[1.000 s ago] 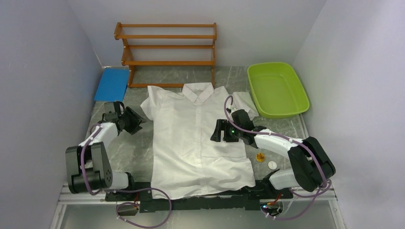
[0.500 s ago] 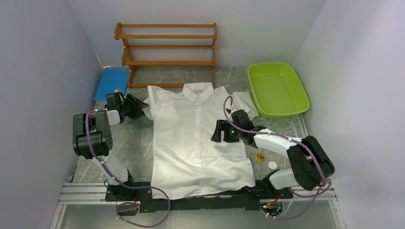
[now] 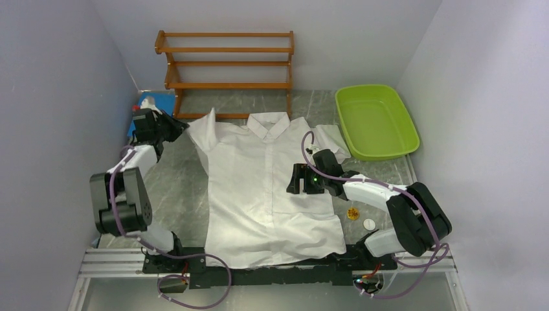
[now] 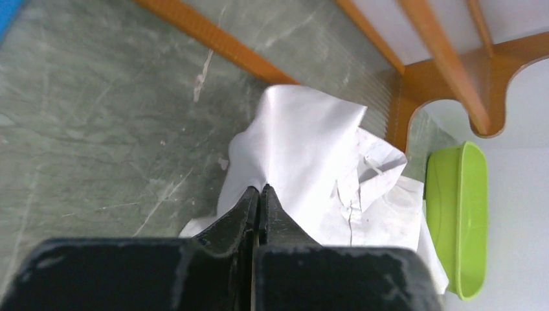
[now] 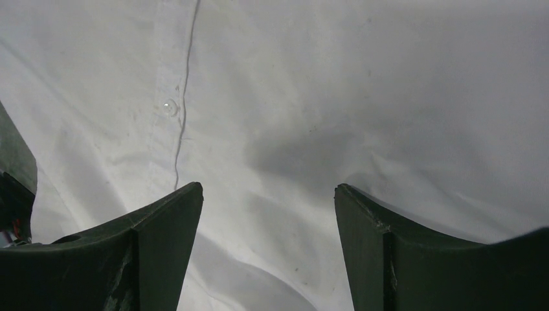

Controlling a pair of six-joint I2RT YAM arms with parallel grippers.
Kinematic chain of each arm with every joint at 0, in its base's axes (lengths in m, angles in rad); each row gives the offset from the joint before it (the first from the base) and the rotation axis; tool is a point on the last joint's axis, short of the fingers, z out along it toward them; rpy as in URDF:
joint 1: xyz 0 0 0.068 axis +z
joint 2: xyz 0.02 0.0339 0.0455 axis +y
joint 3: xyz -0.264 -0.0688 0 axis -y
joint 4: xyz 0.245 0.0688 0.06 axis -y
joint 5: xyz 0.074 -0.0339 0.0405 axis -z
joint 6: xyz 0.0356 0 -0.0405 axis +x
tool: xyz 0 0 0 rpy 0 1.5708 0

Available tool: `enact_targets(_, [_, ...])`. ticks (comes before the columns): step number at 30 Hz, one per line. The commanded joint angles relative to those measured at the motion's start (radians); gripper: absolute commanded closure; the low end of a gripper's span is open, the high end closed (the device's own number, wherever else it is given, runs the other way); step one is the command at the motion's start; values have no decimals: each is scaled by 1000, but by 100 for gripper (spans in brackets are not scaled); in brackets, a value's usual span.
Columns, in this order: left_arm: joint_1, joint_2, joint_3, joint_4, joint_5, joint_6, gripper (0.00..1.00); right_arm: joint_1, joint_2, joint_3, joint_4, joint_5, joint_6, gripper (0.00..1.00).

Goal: Pin the brooch onto the clothing
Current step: Flatten out the clothes at the center of the board.

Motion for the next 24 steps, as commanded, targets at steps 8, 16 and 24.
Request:
enact_targets(8, [-238,-321,193,-476,-667,263,97,3,36,4,13,5,-17,22])
enact_targets(16, [-268,-240,304,-715,-840,268,55,2,37,0,14,0,-23,22])
enact_targets(24, [-275,-216,280,-887,-817,144,17,3,47,-6,14,-9,-21,22])
